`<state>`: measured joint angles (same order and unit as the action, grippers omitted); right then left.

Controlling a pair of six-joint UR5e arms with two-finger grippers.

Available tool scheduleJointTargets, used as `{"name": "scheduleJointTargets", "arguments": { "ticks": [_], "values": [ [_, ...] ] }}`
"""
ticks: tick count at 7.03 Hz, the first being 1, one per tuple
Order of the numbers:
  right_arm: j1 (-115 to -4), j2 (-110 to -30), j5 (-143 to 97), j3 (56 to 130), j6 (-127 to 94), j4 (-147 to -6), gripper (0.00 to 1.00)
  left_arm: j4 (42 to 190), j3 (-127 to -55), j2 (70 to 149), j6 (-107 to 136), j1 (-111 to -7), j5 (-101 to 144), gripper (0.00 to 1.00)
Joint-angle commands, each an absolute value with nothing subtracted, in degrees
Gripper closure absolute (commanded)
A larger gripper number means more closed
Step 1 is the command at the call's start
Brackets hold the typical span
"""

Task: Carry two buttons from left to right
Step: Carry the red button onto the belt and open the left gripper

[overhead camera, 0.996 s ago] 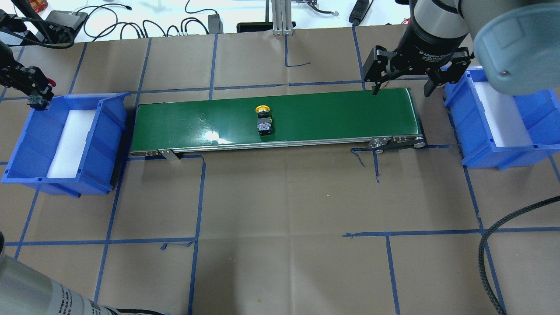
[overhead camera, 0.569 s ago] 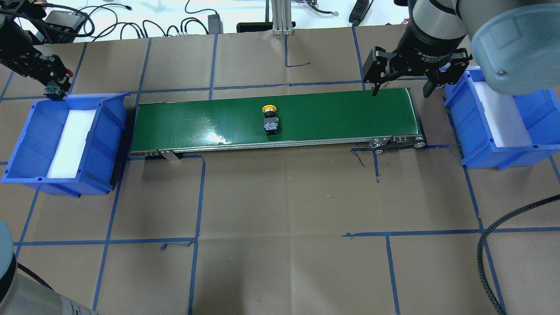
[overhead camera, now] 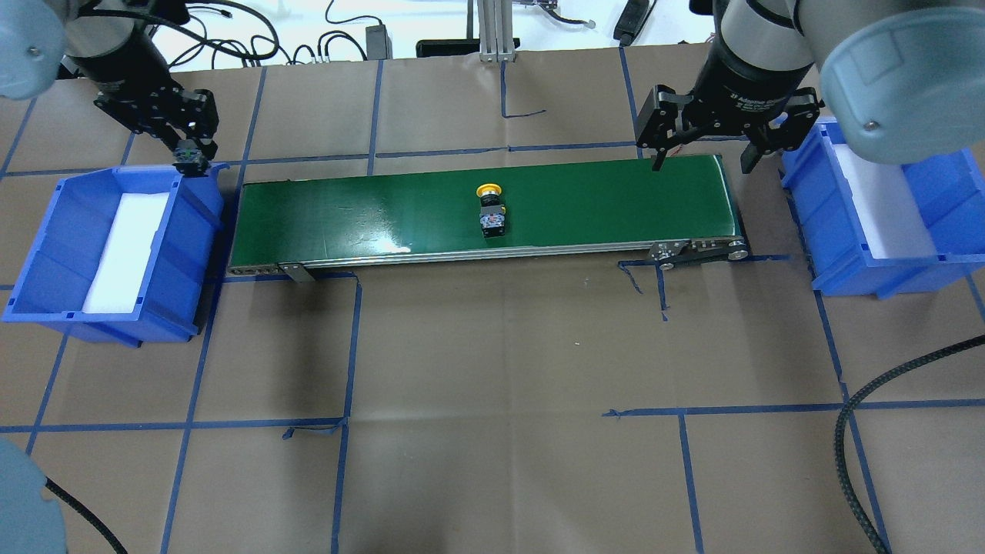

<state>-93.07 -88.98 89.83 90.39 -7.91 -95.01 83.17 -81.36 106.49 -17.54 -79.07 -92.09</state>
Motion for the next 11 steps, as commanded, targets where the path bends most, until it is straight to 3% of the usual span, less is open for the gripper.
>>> {"name": "scheduleJointTargets", "arguments": {
  "ticks": [1,6,11],
  "values": [
    [-93.08,-88.77,89.82,90.35,-7.91,-94.92,0.0,82.09,-83.75,106.61,-10.21,-84.45,-93.16,0.92],
    [-93.08,-88.59,89.91,90.96,-7.91,-95.01,0.0,56.99,-101.23,107.75,-12.66,-83.85,-92.46,0.92],
    [-93.08,-83.15,89.91,91.14,-7.91,-100.64,0.0,56.51,-97.56,112.23,-12.22,-83.67,-90.62,0.92]
  ]
}}
